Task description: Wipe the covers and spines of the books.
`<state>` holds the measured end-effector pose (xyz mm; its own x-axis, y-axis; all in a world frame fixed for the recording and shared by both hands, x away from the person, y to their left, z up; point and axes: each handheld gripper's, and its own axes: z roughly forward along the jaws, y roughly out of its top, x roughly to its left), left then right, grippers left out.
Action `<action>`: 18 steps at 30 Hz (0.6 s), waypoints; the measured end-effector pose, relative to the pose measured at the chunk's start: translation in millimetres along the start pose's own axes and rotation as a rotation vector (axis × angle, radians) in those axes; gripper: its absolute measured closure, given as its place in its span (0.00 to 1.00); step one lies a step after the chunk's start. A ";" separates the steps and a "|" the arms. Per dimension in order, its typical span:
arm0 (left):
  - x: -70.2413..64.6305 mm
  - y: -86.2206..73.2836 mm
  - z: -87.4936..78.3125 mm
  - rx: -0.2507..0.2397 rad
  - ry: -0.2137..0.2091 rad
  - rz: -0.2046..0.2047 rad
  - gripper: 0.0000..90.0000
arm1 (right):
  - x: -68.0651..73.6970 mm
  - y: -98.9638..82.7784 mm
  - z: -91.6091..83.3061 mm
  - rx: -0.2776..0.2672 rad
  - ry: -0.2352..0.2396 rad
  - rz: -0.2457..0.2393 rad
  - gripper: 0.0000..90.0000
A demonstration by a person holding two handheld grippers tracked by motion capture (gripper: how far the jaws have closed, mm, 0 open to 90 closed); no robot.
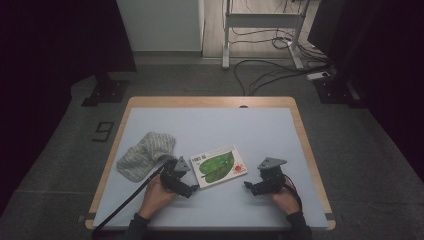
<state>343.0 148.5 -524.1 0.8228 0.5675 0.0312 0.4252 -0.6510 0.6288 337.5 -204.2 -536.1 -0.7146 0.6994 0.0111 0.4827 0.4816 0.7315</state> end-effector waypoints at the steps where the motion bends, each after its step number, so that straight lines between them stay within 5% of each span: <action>1: -0.7 0.1 1.0 -0.008 -0.003 0.002 0.01 | -0.7 0.1 -0.2 0.002 0.004 -0.006 0.05; 18: -9.2 14.7 18.0 -0.034 -0.064 0.037 0.00 | -15.7 34.0 4.4 0.005 0.048 -0.033 0.05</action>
<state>348.4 124.6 -529.2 0.8607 0.5091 0.0057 0.3820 -0.6531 0.6539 367.3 -196.5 -514.4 -0.7538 0.6568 0.0200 0.4608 0.5067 0.7286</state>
